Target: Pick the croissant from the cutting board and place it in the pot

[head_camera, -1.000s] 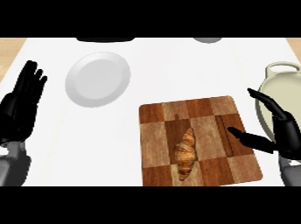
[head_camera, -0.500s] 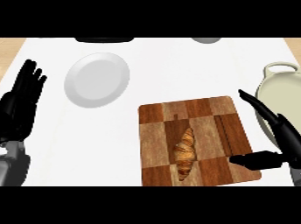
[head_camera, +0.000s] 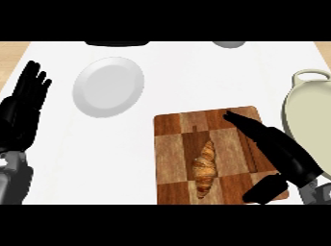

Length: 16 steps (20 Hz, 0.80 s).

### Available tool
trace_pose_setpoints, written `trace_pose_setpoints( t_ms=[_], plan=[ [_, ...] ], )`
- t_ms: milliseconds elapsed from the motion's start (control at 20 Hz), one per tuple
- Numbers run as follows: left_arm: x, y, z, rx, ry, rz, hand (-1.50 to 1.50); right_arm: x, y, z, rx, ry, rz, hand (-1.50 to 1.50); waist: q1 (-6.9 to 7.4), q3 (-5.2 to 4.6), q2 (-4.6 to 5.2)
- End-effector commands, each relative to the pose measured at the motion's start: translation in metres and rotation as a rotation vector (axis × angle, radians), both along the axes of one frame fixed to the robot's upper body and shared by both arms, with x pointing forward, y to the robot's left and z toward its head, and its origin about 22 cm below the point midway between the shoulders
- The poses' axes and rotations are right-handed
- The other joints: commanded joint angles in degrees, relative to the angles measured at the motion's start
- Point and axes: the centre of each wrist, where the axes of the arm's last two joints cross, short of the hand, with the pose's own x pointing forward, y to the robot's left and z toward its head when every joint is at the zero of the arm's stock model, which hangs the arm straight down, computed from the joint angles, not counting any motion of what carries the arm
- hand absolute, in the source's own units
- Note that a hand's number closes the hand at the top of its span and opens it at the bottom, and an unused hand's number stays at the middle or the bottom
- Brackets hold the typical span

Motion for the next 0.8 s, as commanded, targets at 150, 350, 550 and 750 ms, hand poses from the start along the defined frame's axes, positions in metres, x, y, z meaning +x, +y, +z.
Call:
trace_pose_setpoints(
  t_ms=[150, 350, 550, 750],
  plan=[
    [-0.005, 0.012, 0.001, -0.009, 0.011, -0.006, 0.0, -0.01, 0.053, 0.009, -0.097, 0.116, 0.012, -1.5, -0.25, 0.13, 0.03],
    [0.016, 0.008, -0.012, 0.007, 0.009, 0.006, 0.0, -0.016, 0.086, -0.018, -0.08, 0.122, 0.007, -1.5, -0.5, 0.14, 0.14],
    [0.007, 0.001, -0.014, -0.008, 0.016, 0.006, 0.0, -0.015, 0.076, -0.021, -0.116, 0.142, 0.005, -1.5, -0.5, 0.15, 0.11],
    [-0.001, 0.005, -0.013, 0.0, 0.007, 0.009, 0.0, -0.002, 0.067, -0.041, -0.212, 0.165, -0.067, -1.5, -0.41, 0.15, 0.14]
  ],
)
